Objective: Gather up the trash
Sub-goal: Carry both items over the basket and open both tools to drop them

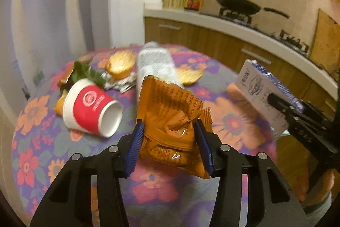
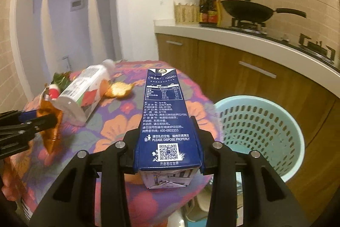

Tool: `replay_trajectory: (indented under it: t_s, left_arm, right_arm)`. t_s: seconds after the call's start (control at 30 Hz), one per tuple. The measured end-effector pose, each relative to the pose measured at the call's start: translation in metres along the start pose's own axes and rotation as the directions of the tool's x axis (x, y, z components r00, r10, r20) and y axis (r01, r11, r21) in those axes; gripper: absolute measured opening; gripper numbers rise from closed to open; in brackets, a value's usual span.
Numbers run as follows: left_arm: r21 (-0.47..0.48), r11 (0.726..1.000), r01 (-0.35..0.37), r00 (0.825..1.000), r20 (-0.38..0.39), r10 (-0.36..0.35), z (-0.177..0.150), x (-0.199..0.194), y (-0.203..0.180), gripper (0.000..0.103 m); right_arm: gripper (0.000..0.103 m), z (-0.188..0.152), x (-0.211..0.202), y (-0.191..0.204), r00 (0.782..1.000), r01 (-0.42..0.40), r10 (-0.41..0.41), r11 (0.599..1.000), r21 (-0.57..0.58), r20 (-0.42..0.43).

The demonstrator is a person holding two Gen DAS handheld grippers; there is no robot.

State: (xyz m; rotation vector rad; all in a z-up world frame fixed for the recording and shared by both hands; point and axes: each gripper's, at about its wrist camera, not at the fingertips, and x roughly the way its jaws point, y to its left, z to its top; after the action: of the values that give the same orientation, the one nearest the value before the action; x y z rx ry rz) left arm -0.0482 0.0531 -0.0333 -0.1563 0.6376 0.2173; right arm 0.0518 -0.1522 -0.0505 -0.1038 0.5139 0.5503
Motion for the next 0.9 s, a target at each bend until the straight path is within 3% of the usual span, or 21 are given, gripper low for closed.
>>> replay_trajectory:
  t_s: [0.27, 0.4, 0.63, 0.9]
  left_arm:
    - [0.113, 0.986, 0.124, 0.989, 0.063, -0.131, 0.047, 0.005, -0.077, 0.046]
    - [0.171, 0.964, 0.204, 0.976, 0.043, -0.214, 0.079, 0.03, -0.132, 0.046]
    - [0.213, 0.93, 0.299, 0.954, -0.056, -0.294, 0.099, 0.098, -0.205, 0.046]
    - [0.171, 0.921, 0.349, 0.926, -0.214, -0.311, 0.093, 0.173, -0.243, 0.047]
  right_arm:
    - [0.035, 0.008, -0.005, -0.063, 0.992, 0.122, -0.124, 0.989, 0.084, 0.022]
    - [0.035, 0.01, 0.0, -0.102, 0.979, 0.202, -0.205, 0.971, 0.129, 0.005]
    - [0.035, 0.006, 0.026, -0.174, 0.958, 0.286, -0.275, 0.926, 0.248, -0.078]
    - [0.035, -0.013, 0.069, -0.215, 0.94, 0.326, -0.271, 0.893, 0.309, -0.208]
